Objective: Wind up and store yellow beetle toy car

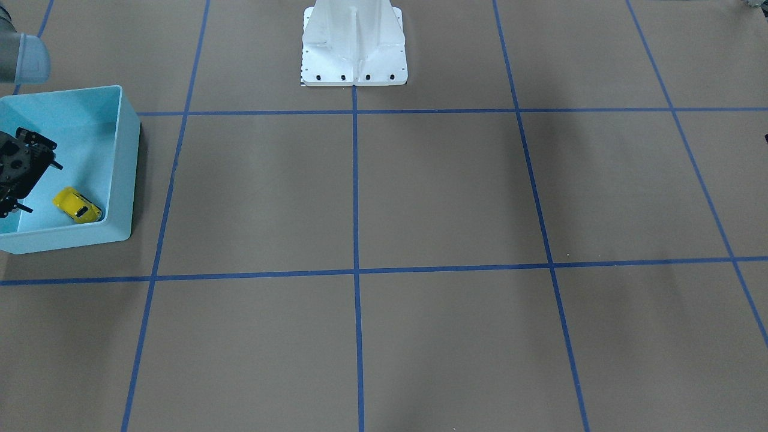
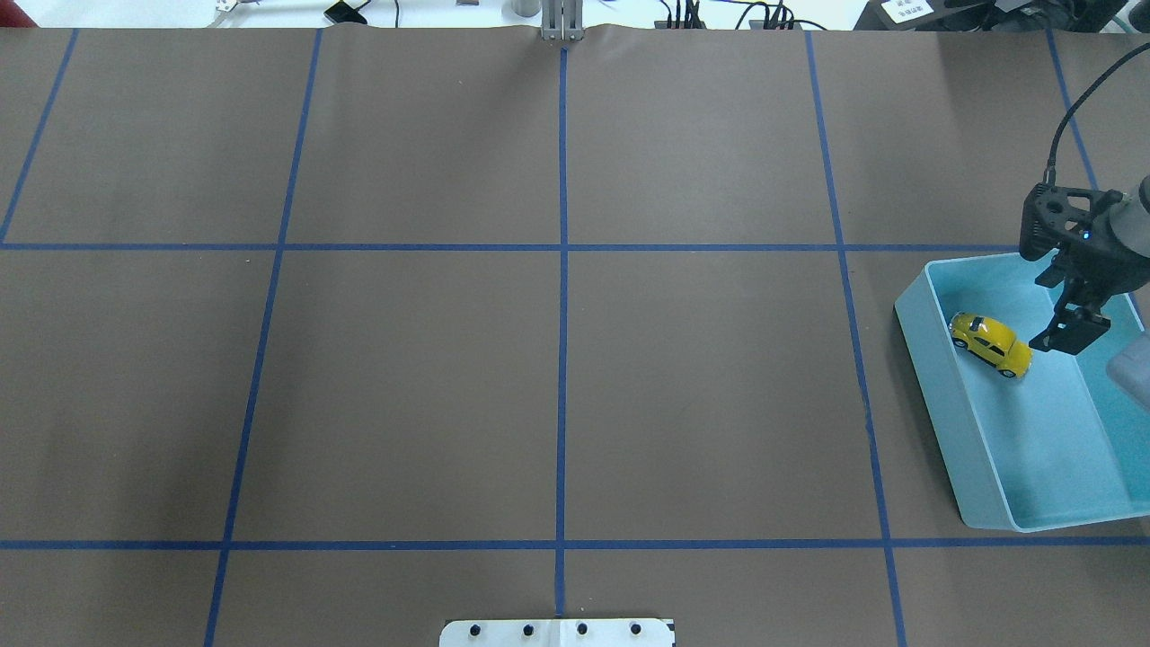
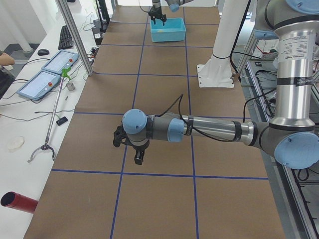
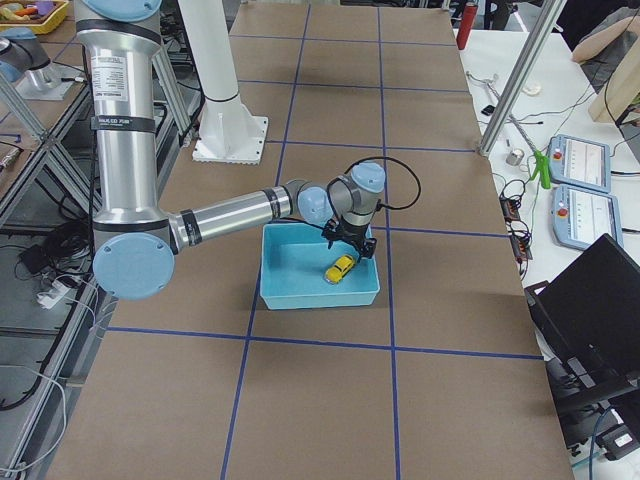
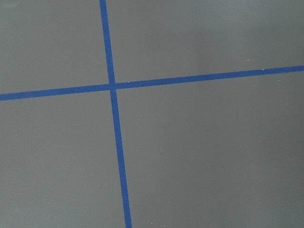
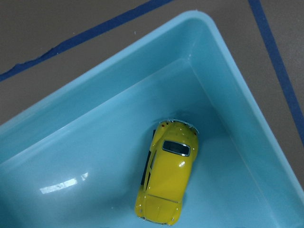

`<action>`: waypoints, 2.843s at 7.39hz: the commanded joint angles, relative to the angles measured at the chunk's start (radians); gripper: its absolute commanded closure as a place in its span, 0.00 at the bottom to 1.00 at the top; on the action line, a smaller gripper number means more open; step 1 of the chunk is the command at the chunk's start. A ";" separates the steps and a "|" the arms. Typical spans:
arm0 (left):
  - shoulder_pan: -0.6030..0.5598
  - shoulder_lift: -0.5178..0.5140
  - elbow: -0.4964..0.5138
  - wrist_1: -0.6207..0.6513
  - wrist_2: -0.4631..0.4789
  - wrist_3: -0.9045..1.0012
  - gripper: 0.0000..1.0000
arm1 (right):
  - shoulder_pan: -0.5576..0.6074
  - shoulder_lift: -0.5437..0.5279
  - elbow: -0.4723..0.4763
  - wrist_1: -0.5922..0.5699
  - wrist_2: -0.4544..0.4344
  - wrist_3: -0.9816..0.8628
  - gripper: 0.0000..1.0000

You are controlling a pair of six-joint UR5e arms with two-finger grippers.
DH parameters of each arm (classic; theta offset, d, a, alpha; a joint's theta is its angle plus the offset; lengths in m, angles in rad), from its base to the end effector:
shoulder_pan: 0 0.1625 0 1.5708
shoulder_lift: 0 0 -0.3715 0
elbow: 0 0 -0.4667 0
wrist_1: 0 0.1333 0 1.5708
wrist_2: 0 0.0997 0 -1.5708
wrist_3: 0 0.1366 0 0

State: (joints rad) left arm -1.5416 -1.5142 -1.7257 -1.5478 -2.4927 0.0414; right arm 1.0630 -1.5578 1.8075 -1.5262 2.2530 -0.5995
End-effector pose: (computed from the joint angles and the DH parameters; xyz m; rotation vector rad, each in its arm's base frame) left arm -0.0084 -0.5495 0.5624 0.0755 0.9214 0.1002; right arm -0.2424 -0.5326 0.4912 0.3326 -0.7040 -1.1548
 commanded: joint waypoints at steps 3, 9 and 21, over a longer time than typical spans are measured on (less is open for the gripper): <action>0.000 -0.001 0.000 -0.002 0.000 0.000 0.00 | 0.249 0.004 -0.049 -0.069 0.049 0.012 0.00; 0.000 0.000 0.001 0.000 0.000 0.000 0.00 | 0.614 -0.064 -0.166 -0.172 0.059 0.255 0.00; 0.000 0.000 0.001 0.000 0.000 -0.006 0.00 | 0.614 -0.064 -0.149 -0.160 0.074 0.550 0.00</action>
State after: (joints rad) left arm -1.5417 -1.5151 -1.7236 -1.5478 -2.4927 0.0352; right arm 1.6766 -1.6254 1.6579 -1.6858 2.3273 -0.0502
